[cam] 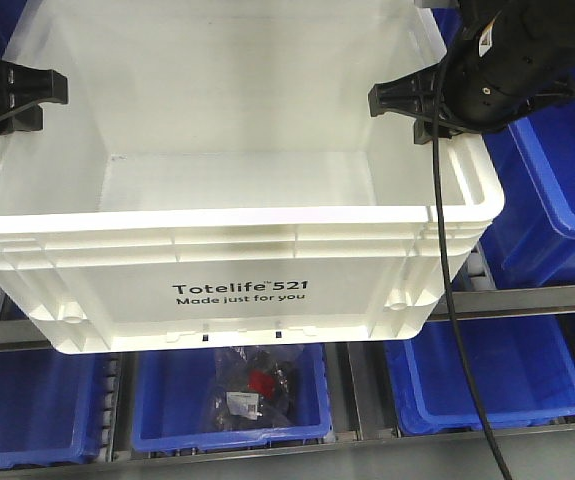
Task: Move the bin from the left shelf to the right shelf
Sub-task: 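Hold the crate with both grippers while the base backs away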
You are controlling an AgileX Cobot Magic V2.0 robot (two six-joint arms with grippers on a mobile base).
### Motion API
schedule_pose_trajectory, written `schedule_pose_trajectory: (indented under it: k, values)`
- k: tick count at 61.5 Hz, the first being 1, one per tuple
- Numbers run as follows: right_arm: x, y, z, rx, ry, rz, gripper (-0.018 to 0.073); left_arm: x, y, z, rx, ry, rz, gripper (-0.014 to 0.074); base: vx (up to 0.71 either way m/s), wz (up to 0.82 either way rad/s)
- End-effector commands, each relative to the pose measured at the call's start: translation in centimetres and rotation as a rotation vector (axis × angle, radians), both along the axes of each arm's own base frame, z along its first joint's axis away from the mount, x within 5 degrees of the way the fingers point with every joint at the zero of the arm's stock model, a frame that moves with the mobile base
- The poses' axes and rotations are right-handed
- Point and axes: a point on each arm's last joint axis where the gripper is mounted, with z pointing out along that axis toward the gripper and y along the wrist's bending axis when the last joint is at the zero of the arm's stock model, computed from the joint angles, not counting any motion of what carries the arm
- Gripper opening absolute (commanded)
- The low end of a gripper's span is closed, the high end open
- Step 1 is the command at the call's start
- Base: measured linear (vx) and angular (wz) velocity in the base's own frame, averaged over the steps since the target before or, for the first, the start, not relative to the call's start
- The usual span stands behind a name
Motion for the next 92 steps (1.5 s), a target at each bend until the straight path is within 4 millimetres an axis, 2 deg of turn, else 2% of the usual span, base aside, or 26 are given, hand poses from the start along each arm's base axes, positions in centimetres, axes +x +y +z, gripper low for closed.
schedule_pose_trajectory:
  k: [1, 50, 92]
  values:
    - [-0.34, -0.91, 3.43, -0.006, -0.183, 0.008, 0.0083, -0.49, 0.24, 3.21, -0.015, -0.191, -0.007, 0.0148, -0.10, 0.02]
    - [-0.34, -0.91, 3.43, -0.006, -0.183, 0.008, 0.0083, -0.49, 0.24, 3.21, -0.015, -0.191, -0.007, 0.0148, -0.13, 0.01]
    - [-0.34, -0.91, 3.43, -0.006, -0.183, 0.008, 0.0083, -0.49, 0.24, 3.21, -0.015, -0.191, -0.007, 0.0148, -0.12, -0.14]
